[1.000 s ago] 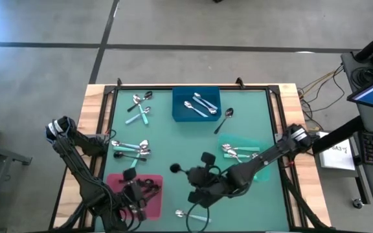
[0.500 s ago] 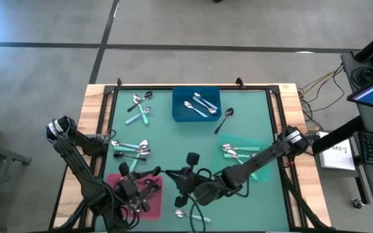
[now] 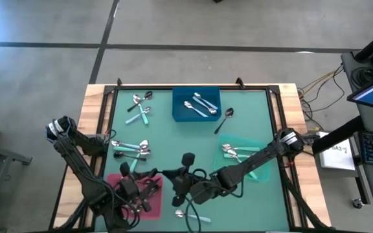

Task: Sort silverware by color (type)
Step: Put the black spoon into the red bin

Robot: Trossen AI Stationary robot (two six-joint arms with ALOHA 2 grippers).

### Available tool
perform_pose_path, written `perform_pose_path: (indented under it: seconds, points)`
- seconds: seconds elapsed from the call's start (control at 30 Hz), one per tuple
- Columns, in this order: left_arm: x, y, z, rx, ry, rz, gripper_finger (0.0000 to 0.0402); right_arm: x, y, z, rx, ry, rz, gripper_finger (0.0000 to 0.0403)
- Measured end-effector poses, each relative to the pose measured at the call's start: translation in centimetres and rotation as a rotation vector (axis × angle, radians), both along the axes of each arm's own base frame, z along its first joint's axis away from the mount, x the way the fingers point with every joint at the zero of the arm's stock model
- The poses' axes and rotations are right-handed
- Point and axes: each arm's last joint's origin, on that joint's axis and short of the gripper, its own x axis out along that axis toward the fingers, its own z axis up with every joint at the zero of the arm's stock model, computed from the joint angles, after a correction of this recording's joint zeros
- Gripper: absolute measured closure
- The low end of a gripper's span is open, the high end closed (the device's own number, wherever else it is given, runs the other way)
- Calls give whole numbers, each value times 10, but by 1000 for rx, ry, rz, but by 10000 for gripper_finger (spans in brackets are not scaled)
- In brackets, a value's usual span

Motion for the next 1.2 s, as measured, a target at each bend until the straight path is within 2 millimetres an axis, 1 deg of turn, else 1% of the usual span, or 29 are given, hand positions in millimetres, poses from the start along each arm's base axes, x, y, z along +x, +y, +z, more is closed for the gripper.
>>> perform_pose_path:
  seconds: [0.1, 0.17, 0.4, 0.5, 0.63, 0.77, 0.9, 1.03, 1.1, 1.2]
  points:
    - [2, 1, 0, 6, 3, 7, 284, 0, 1, 0, -20, 10, 24, 394]
    - [3, 3, 0, 8, 5, 12, 300, 0, 1, 1, -26, 9, 33, 394]
    - [6, 4, 0, 2, 4, 20, 390, 1, 1, 1, -58, 12, 42, 394]
    - [6, 5, 0, 2, 5, 20, 394, 1, 0, 1, -59, 14, 38, 393]
    - [5, 5, 0, 15, 14, 19, 399, 1, 0, 1, -59, 16, 38, 379]
    - [3, 8, 6, 18, 13, 19, 400, -1, 1, 1, -65, 26, 43, 351]
    - [0, 10, 11, 17, 29, 6, 400, -4, 0, -1, -61, 76, 35, 309]
    - [-2, 11, 13, -86, 181, -128, 401, -14, -2, -10, 53, 158, -12, 269]
    - [-4, 10, 13, -148, 276, -208, 401, -21, -2, -16, 165, 226, -17, 256]
    - [-8, 10, 12, -269, 439, -338, 401, -29, -1, -27, 400, 350, 1, 245]
